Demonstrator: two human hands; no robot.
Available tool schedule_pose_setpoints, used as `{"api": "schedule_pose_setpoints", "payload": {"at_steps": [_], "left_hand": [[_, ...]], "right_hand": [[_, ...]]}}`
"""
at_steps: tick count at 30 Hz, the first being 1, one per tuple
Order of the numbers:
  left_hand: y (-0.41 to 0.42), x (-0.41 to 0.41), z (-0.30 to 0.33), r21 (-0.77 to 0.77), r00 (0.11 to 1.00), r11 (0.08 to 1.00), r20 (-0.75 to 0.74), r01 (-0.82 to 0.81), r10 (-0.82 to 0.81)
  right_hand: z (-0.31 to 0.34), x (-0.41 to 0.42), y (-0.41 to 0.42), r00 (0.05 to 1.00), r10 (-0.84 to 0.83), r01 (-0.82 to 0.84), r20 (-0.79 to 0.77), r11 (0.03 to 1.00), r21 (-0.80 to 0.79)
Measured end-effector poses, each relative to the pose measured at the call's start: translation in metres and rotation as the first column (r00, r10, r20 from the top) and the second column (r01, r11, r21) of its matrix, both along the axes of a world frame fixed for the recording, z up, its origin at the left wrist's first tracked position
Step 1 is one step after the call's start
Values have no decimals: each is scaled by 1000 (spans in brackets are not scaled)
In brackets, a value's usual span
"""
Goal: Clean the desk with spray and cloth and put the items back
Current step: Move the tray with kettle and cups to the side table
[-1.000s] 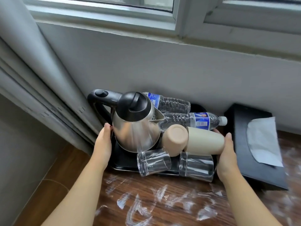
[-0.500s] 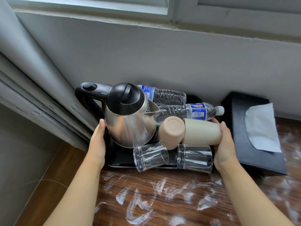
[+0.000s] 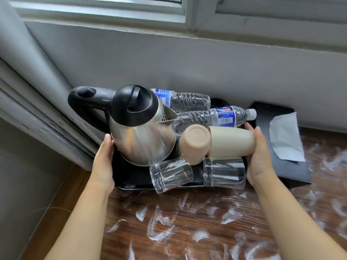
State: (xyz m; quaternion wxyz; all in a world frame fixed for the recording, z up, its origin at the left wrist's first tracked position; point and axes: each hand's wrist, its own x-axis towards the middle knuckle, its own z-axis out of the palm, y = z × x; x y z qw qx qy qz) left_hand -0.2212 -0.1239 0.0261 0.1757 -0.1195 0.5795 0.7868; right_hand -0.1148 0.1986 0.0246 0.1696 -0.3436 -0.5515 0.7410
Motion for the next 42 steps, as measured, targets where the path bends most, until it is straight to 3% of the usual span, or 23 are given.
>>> {"api": "schedule_pose_setpoints", "payload": {"at_steps": [10, 24, 36, 42], "left_hand": [[10, 27, 34, 88, 993, 989, -34, 115, -113], [106, 128, 72, 44, 952, 951, -4, 306, -306], [250, 262, 74, 1, 841, 841, -40, 540, -540], [333, 340, 76, 1, 729, 730, -60, 683, -682]], "right_hand": [[40, 55, 2, 995, -96, 96, -28, 995, 14], [64, 208, 49, 946, -324, 325, -15, 945, 26], [79, 406, 136, 818, -576, 575, 15, 817, 35], [80, 504, 181, 717, -697, 697, -10, 717, 15]]}}
